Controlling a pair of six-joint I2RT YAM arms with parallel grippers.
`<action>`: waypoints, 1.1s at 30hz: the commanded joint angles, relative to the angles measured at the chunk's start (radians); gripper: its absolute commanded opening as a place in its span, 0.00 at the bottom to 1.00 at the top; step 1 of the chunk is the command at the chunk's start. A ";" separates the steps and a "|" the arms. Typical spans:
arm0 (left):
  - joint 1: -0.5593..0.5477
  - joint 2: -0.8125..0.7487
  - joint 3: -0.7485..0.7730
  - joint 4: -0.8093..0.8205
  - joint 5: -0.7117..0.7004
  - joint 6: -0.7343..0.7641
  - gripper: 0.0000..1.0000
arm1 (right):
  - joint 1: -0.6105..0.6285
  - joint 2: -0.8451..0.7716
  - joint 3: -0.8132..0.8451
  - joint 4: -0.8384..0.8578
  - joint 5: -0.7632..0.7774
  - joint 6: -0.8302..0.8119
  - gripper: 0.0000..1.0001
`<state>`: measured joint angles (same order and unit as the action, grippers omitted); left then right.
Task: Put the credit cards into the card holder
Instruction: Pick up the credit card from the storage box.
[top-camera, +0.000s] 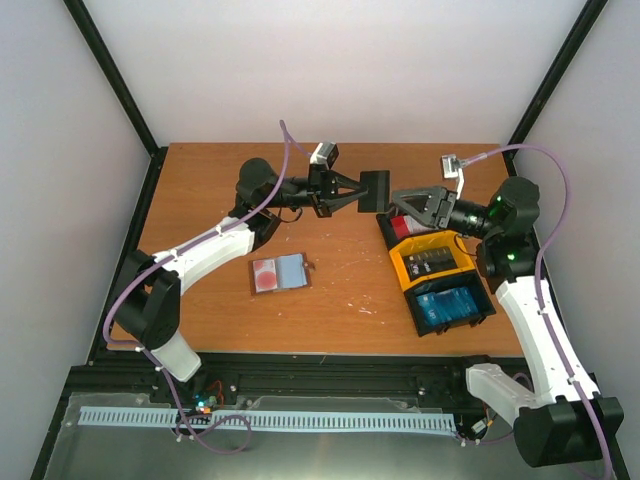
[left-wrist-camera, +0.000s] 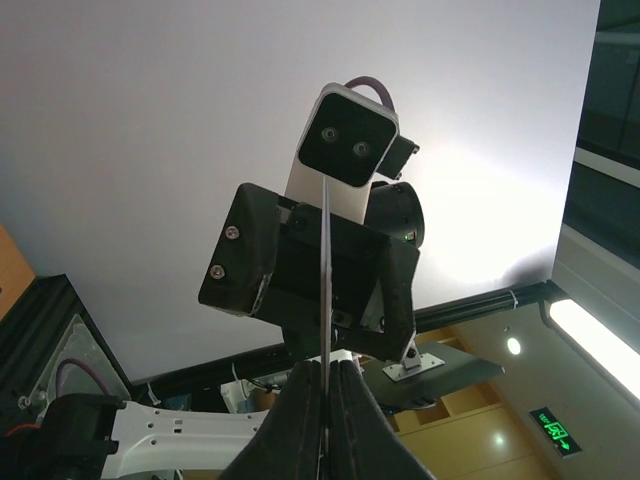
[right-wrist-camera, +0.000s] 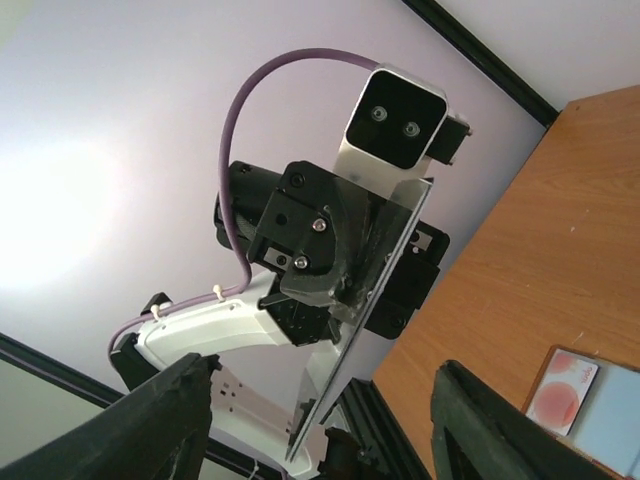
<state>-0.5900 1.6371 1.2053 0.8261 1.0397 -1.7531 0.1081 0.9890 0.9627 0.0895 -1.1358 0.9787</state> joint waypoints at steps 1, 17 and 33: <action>0.006 -0.028 0.026 -0.008 -0.011 0.029 0.01 | 0.014 0.016 0.026 -0.068 0.009 -0.051 0.56; 0.006 -0.021 0.028 0.053 -0.007 -0.006 0.00 | 0.030 0.056 0.020 -0.105 0.019 -0.078 0.24; 0.006 -0.025 0.007 0.140 -0.015 -0.051 0.01 | 0.029 0.038 -0.019 0.023 0.006 0.023 0.37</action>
<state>-0.5892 1.6371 1.2049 0.8764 1.0389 -1.7752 0.1318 1.0386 0.9600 0.0830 -1.1336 0.9886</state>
